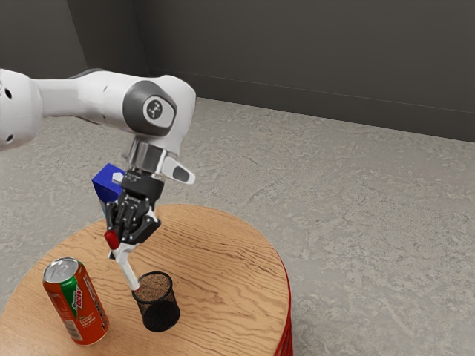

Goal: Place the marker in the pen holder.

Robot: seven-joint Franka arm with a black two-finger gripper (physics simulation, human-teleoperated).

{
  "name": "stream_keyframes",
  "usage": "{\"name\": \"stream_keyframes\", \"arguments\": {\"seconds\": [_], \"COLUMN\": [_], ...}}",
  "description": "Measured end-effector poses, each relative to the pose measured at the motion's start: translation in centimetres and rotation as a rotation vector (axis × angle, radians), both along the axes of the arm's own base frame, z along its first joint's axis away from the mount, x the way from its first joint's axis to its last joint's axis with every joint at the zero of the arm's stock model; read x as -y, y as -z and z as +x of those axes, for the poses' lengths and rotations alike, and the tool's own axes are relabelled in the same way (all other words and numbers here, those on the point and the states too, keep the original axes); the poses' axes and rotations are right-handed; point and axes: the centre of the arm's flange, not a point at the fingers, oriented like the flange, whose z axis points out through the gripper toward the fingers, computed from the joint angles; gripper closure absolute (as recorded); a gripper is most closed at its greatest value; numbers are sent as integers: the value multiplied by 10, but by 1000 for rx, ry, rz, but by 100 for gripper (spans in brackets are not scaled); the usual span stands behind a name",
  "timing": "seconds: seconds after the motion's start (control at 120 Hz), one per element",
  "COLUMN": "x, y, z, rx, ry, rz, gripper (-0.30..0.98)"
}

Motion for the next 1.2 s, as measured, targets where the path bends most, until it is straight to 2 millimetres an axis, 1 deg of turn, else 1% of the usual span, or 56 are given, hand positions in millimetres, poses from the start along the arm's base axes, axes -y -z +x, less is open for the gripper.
{"name": "stream_keyframes", "arguments": {"seconds": [0.075, 0.133, 0.317, 0.383, 0.5, 0.633, 0.775, 0.908, 1.033, 1.1, 1.133, 1.167, 1.2], "x": [-2, -5, -16, -17, -12, -11, -9, -6, -2, 1, 2, 1, -9], "y": [6, 7, 7, 10, 16, 32, 55, 68, 70, 66, 57, 24, -20], "z": [-4, -6, -1, 3, 19, 30, 38, 47, 50, 50, 52, 56, 56], "rx": [-19, -22, 3, 14, 32, 33, 28, 43, 58, 68, 90, 168, 279], "ry": [-3, -7, -10, -5, 7, 15, 28, 43, 50, 54, 56, 60, 57], "rz": [3, 6, 24, 28, 36, 42, 44, 40, 25, 16, 9, -5, -18], "gripper": [79, 79, 79, 79, 79, 79, 79, 79, 52, 38, 33, 29, 25]}}
